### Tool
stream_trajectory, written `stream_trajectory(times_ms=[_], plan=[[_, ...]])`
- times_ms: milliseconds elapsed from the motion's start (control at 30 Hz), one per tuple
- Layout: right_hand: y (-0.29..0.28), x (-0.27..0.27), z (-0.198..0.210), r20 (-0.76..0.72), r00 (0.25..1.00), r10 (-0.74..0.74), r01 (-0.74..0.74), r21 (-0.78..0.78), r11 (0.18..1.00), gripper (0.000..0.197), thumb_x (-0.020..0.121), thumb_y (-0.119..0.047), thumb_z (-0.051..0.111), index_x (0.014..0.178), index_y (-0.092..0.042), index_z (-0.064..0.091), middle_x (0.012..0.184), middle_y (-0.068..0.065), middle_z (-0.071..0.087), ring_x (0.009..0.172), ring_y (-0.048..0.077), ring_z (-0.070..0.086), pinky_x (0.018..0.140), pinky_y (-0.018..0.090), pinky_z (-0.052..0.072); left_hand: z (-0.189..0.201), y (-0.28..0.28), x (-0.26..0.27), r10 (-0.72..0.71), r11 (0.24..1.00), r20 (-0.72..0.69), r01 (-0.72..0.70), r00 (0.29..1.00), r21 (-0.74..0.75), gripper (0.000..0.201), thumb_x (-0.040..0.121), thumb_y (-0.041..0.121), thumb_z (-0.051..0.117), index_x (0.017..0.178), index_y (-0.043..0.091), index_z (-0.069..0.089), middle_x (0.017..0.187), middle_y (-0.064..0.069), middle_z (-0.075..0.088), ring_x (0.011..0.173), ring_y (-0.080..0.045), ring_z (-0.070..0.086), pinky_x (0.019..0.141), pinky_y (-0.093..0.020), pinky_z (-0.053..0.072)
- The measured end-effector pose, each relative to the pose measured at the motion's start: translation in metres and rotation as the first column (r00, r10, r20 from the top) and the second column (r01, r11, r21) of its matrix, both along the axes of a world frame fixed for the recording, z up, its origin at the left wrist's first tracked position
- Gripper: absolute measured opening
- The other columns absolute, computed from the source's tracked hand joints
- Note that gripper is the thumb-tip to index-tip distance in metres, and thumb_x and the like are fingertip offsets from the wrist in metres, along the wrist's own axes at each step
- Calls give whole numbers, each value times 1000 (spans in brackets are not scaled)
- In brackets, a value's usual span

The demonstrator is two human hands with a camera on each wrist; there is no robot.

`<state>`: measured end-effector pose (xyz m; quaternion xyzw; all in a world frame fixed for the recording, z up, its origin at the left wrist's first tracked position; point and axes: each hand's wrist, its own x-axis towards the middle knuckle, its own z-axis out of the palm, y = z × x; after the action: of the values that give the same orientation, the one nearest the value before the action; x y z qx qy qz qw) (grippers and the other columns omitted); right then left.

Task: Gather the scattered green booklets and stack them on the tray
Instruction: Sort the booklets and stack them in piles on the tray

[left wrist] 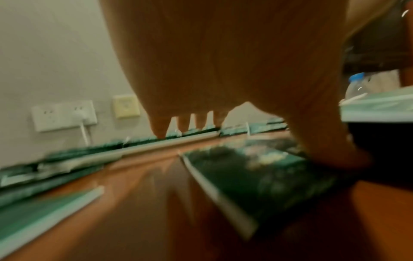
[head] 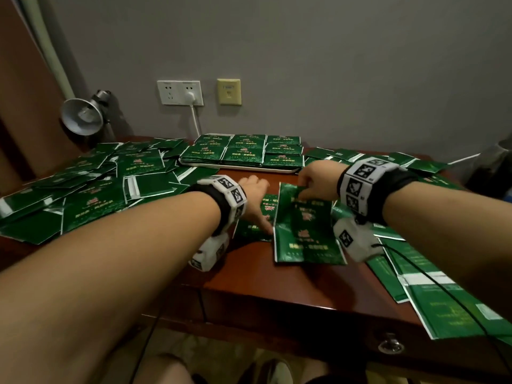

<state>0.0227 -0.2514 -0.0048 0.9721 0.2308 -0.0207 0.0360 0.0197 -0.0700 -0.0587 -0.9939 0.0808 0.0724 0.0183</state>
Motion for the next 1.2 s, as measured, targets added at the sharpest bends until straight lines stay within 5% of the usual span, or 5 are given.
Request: stream_trajectory(times_ms=[333, 500, 767, 1033, 1200], plan=[[13, 26, -3, -105, 979, -174, 196, 266, 944, 48, 103, -38, 34, 117, 3, 58, 122, 18, 60, 107, 31, 57, 87, 30, 43, -28, 20, 22, 1, 963, -109, -30, 994, -267, 78, 75, 50, 77, 136, 15, 46, 130, -6, 51, 119, -31, 52, 96, -40, 45], [14, 26, 2, -259, 948, -182, 243, 225, 944, 127, 33, -101, 39, 124, -14, 57, 120, 5, 63, 105, 25, 61, 98, 37, 46, -9, 25, 14, -54, 987, 79, 65, 995, -150, 39, 74, 46, 75, 102, 23, 63, 98, 0, 66, 93, -24, 63, 74, -32, 52], [17, 26, -1, 23, 972, -232, 195, 463, 865, 86, 80, -75, 49, 128, -5, 53, 110, 11, 65, 97, 25, 62, 78, 34, 52, 33, 62, 1, 59, 997, 426, -32, 903, -70, 34, 85, 54, 64, 101, 23, 63, 94, 3, 64, 91, -23, 61, 65, -30, 44], [51, 6, -19, -176, 984, -41, 70, 167, 984, 59, 87, -67, 47, 90, -9, 59, 82, 3, 62, 81, 23, 62, 61, 27, 46, 30, 71, -6, 135, 979, 385, -63, 913, -194, 13, 90, 20, 55, 102, 17, 59, 98, -5, 64, 93, -30, 60, 68, -32, 45], [58, -3, -38, -161, 984, -81, 74, -49, 996, 86, 77, -67, 64, 133, -6, 40, 123, 7, 60, 107, 25, 60, 81, 34, 49, 18, 69, -9, 117, 978, 213, -76, 970, -192, 22, 86, 13, 52, 107, 15, 57, 97, -6, 63, 88, -28, 61, 70, -34, 49]])
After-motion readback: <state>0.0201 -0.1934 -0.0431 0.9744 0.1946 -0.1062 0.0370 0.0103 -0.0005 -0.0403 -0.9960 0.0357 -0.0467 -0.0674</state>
